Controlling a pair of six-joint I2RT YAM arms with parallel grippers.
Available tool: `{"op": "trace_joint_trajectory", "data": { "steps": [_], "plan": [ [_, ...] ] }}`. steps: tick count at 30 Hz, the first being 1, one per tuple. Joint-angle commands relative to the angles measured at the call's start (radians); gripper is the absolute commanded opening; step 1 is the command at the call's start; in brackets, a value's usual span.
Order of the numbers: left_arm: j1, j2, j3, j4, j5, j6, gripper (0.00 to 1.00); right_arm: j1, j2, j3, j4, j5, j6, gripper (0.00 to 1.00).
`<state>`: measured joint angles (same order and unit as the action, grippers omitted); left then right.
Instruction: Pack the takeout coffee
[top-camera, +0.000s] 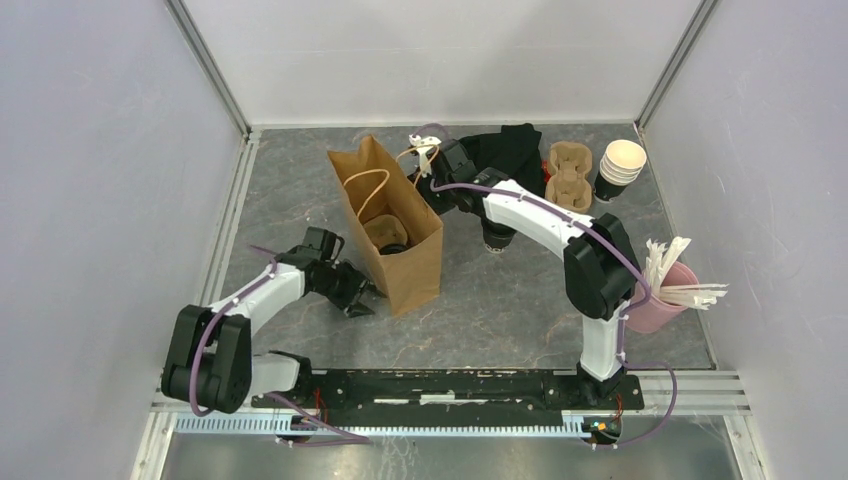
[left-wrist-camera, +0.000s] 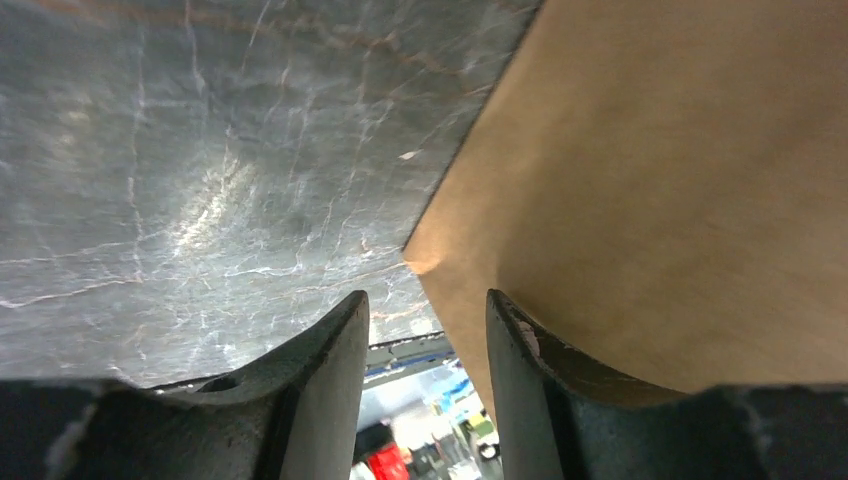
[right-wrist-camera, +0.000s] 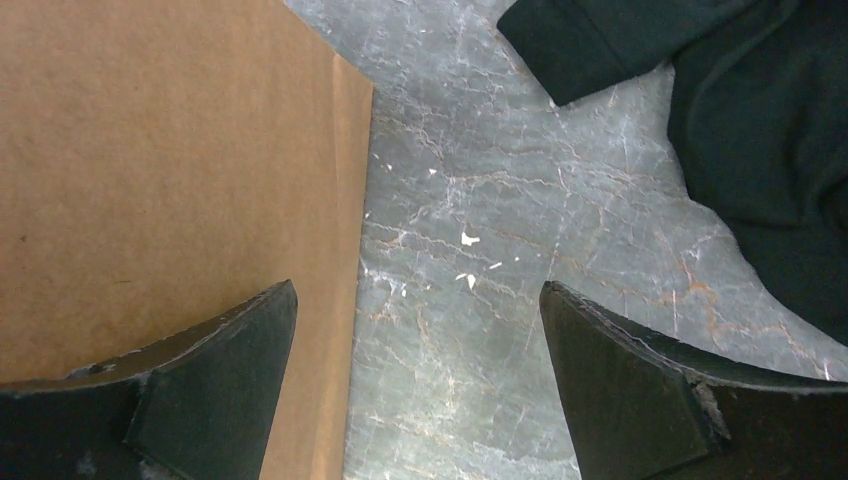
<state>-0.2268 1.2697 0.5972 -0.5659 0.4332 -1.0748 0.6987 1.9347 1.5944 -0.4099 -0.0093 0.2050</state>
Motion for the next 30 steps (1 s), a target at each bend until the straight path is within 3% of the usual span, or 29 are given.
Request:
{"op": "trace_joint_trajectory", "data": {
  "steps": [1, 6, 10, 20, 25, 30],
  "plan": [
    [-0.069, 0.032, -0.033, 0.162, 0.094, -0.243, 0.54, -0.015, 0.052, 0.049, 0.065, -0.048, -0.007, 0.98],
    [-0.189, 0.091, -0.07, 0.345, 0.082, -0.418, 0.55, -0.039, 0.1, 0.121, 0.025, -0.032, -0.008, 0.98],
    [-0.24, 0.146, -0.054, 0.436, 0.093, -0.456, 0.55, -0.076, 0.122, 0.191, -0.049, -0.02, -0.01, 0.98],
    [-0.206, -0.149, -0.098, 0.243, 0.038, -0.371, 0.71, -0.119, -0.009, 0.216, -0.283, 0.193, -0.149, 0.98],
    [-0.196, -0.404, -0.072, 0.071, -0.026, -0.321, 0.8, -0.127, -0.087, 0.196, -0.426, 0.264, -0.074, 0.98],
    [-0.194, -0.589, 0.028, -0.075, -0.073, -0.197, 0.81, -0.127, -0.15, 0.184, -0.592, 0.307, -0.039, 0.98]
  ]
}}
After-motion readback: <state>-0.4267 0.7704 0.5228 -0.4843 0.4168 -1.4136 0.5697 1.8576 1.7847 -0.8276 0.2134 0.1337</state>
